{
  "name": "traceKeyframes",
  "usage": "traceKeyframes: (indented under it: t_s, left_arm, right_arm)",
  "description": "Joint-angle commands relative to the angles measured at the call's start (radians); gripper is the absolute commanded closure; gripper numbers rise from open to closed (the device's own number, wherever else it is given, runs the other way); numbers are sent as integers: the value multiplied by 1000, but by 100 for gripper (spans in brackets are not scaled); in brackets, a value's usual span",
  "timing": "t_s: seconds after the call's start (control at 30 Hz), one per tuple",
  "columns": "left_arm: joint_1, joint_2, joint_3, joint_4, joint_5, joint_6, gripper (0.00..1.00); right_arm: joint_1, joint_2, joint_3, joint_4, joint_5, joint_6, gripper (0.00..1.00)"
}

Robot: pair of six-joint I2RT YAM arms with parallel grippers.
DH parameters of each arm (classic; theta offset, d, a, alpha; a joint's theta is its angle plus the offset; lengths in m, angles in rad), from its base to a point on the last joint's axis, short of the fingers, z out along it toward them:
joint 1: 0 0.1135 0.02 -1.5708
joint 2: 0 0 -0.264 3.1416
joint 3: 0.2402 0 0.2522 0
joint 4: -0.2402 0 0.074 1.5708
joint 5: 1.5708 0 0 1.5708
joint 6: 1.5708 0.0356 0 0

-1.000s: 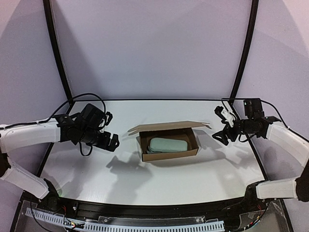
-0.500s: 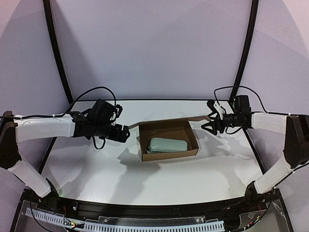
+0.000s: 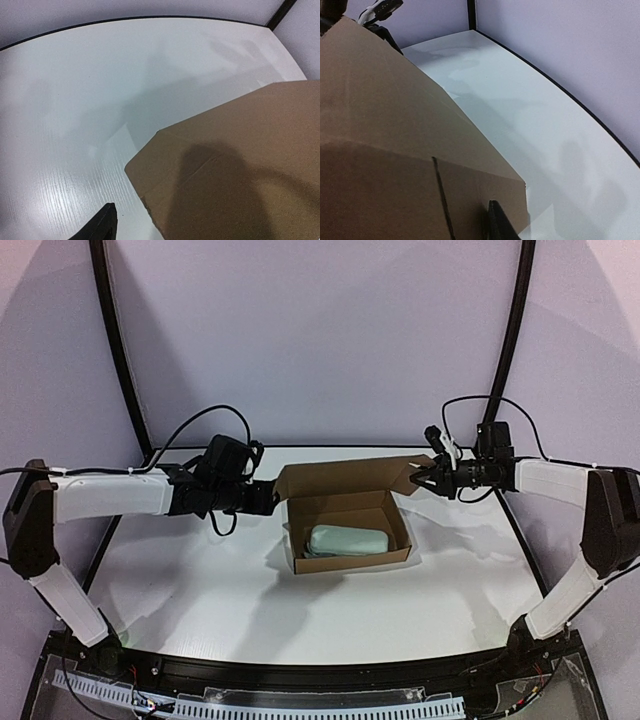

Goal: Fold the paper box

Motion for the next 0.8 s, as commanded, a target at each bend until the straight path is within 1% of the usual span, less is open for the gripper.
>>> traceKeyframes:
  t_s: [0.0, 0.07, 0.17, 0.23, 0.3, 0.33, 0.4, 0.47, 0.53, 0.6, 0.73, 0.77]
  left_arm:
    - [-5, 2, 49, 39, -9, -35, 37]
    - [-6, 12, 73, 27, -2, -58, 43]
    - [-6, 36, 109, -11, 20, -96, 49]
    - [-7, 73, 168, -59, 12, -130, 54]
    - [-10, 106, 218, -111, -11, -166, 58]
    - [-10, 118, 235, -149, -24, -193, 63]
    - [-12, 161, 311, -217, -50, -237, 65]
    - [-14, 181, 347, -260, -60, -263, 67]
    - [-20, 212, 404, -331, -88, -314, 71]
    - [-22, 222, 422, -349, -93, -343, 71]
    - [-26, 230, 439, -360, -95, -349, 70]
    - [-25, 229, 436, -366, -106, -349, 70]
  right_arm:
    - [34, -1, 47, -46, 1, 63, 82]
    - [59, -19, 63, -52, 86, 140, 92]
    - [100, -33, 77, -49, 176, 226, 100]
    - [136, -29, 97, -61, 232, 318, 100]
    - [167, -17, 115, -73, 275, 393, 100]
    - [186, -12, 125, -90, 338, 416, 100]
    - [227, -10, 145, -108, 447, 478, 100]
    - [241, -15, 156, -114, 491, 528, 100]
    - [277, -31, 160, -99, 568, 605, 100]
    - [300, -38, 162, -97, 614, 636, 100]
    - [334, -27, 188, -111, 691, 704, 100]
    - [351, -22, 190, -111, 733, 740, 100]
